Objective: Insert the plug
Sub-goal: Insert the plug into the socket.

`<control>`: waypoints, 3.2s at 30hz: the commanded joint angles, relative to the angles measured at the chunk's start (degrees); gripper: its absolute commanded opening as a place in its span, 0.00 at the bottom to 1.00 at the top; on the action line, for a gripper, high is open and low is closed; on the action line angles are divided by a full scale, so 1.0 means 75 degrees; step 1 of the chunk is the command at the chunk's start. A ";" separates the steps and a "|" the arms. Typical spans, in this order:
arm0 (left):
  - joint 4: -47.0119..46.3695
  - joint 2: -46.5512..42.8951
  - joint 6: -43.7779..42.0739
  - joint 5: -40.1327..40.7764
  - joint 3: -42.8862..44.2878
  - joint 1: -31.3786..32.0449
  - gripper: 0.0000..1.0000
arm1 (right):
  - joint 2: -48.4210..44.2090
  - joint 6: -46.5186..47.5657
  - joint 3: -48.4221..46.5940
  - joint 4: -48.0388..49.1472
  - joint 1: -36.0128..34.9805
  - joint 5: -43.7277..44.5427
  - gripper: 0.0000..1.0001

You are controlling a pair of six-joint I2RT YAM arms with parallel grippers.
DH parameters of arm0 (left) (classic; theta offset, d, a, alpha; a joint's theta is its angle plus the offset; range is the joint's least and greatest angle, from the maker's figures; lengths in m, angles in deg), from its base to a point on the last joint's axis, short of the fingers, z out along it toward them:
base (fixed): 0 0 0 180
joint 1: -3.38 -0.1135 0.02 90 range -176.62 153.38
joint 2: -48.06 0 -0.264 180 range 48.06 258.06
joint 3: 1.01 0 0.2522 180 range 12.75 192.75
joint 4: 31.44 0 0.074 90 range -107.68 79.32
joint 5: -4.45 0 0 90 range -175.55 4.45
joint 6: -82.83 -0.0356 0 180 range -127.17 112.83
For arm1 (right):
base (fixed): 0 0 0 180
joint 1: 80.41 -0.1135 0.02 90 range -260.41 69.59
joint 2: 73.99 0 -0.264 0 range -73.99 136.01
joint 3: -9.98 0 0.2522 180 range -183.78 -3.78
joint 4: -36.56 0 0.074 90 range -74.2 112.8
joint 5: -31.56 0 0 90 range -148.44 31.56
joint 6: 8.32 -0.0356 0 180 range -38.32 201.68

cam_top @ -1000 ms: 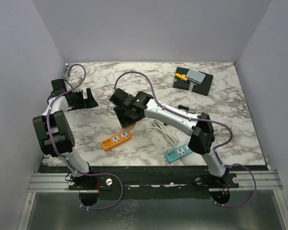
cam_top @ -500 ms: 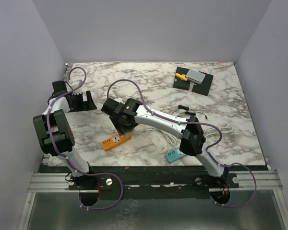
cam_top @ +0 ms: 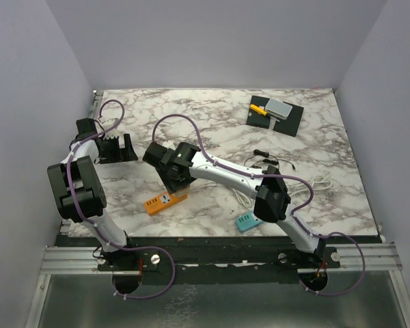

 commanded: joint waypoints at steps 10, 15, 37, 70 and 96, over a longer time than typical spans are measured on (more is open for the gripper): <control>0.0058 -0.0064 -0.0264 0.0254 -0.0243 0.0003 0.99 | 0.0286 -0.0450 -0.0446 -0.0026 -0.0223 0.0227 0.01; 0.0058 -0.0151 -0.0273 0.0236 -0.0284 0.0003 0.99 | 0.0323 -0.0421 -0.0435 -0.0081 -0.0224 0.0460 0.01; 0.0174 -0.0356 -0.0381 0.0265 -0.0326 0.0002 0.99 | 0.0422 -0.0252 0.0019 0.0048 -0.0224 0.0526 0.01; 0.0222 -0.0328 -0.0387 0.0229 -0.0416 0.0003 0.99 | 0.0276 0.1049 0.0618 0.0239 -0.0225 0.0779 0.01; 0.0361 -0.0352 -0.0427 0.0138 -0.0373 0.0003 0.99 | 0.0451 0.0619 0.0866 -0.0130 -0.0283 0.0873 0.01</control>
